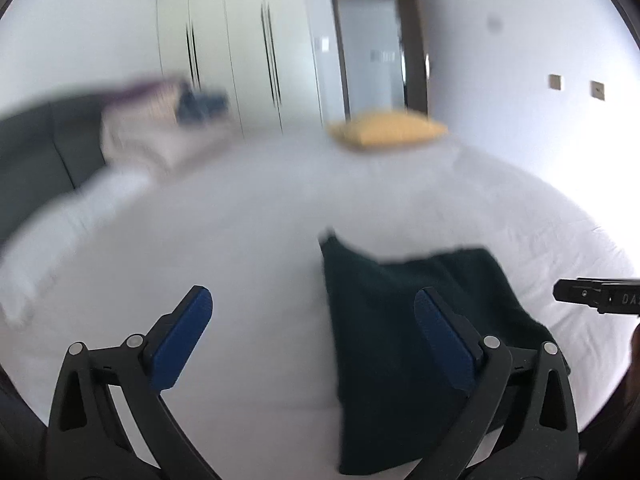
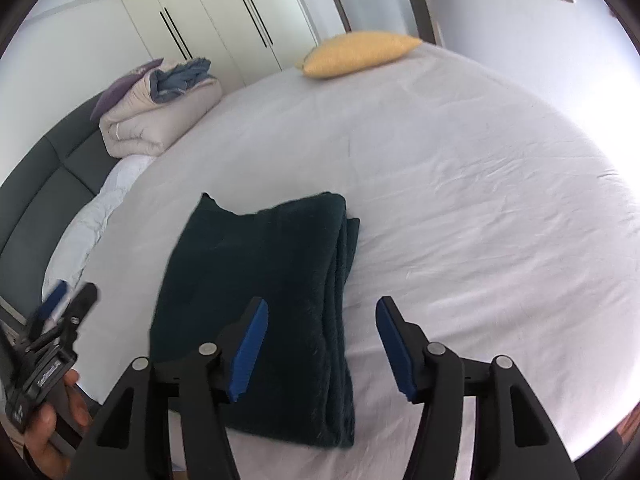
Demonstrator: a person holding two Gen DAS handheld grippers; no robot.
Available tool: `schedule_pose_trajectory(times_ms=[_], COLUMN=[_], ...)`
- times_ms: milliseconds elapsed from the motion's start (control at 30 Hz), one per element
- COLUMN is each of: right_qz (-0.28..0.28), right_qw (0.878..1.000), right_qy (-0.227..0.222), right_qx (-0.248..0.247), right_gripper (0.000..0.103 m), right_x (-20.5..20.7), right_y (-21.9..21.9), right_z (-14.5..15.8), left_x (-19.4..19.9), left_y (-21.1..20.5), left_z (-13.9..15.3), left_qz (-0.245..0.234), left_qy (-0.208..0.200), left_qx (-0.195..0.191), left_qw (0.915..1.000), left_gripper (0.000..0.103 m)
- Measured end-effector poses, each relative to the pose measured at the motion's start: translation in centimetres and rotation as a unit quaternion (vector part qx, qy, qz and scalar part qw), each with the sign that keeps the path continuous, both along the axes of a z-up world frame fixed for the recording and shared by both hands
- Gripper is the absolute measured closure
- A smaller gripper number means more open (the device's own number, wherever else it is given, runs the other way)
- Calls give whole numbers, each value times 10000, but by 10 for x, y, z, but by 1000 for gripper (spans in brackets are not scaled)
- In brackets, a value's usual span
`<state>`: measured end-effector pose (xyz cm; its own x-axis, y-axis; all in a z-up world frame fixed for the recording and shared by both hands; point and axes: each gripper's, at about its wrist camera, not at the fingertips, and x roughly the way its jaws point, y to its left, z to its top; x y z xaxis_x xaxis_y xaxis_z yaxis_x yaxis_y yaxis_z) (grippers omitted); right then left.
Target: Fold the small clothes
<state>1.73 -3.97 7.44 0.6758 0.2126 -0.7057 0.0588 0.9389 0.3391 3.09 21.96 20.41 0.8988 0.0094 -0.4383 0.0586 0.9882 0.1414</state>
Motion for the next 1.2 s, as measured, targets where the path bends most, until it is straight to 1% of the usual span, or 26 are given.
schedule_pose_trajectory(times_ms=[33,67,100,133,167,267,333,400,467,500,533,567,667,733,800,900,1000,1067,1200], right_qz=[-19,-37,-62,-95,-117,-234,-322,-314,-256,-228,-205,-204,-185,-187,-141,-190,-276,-333,-379], right_qw=[9999,9997,9993,9986,9980,9933,9879,9827,9791,9781,9771,9768,9778,9796,9826,9877,9908,9909,9898], right_qy=[-89,-198,-285,-402,-490,-926,-1295,-1575,-1723,-1756,-1787,-1795,-1697,-1410,-1097,-747,-459,-355,-315], right_qx=[-51,-143,-232,-318,-379,-648,-795,-919,-1054,-1095,-1136,-1153,-1214,-1422,-1492,-1363,-1241,-1257,-1336], right_gripper=[38,36,32,27,25,15,0,0,0,0,0,0,0,0,0,0,0,0,0], right_x=[-7,-15,-21,-29,-35,-59,-73,-84,-91,-93,-96,-97,-99,-95,-89,-85,-82,-80,-80], right_y=[2,5,8,11,14,20,24,29,36,38,40,41,46,53,56,57,56,56,57], right_z=[5,12,18,24,30,52,66,79,90,93,97,99,100,95,85,69,56,51,45], left_x=[-20,-30,-36,-40,-44,-61,-65,-66,-63,-68,-62,-61,-58,-55,-51,-38,-34,-32,-29], left_y=[6,4,5,7,9,16,19,21,22,24,24,24,17,9,1,-5,-4,-3,-2], left_z=[10,17,23,29,34,50,61,67,70,73,67,62,44,31,18,-3,-15,-20,-27], left_qz=[66,161,168,133,173,337,344,355,447,452,437,444,398,335,273,210,202,211,219], left_qy=[-185,-230,-183,-95,2,31,104,251,566,705,820,933,1235,1337,1440,1568,1695,1743,1816], left_qx=[167,251,195,40,-97,-243,-305,-426,-425,-476,-571,-655,-703,-631,-581,-582,-620,-639,-699], left_qw=[9997,9993,9995,9999,9998,9991,9989,9981,9965,9954,9940,9925,9890,9884,9875,9857,9834,9824,9807], left_gripper=[0,0,0,0,0,0,0,0,0,0,0,0,0,0,0,0,0,0,0])
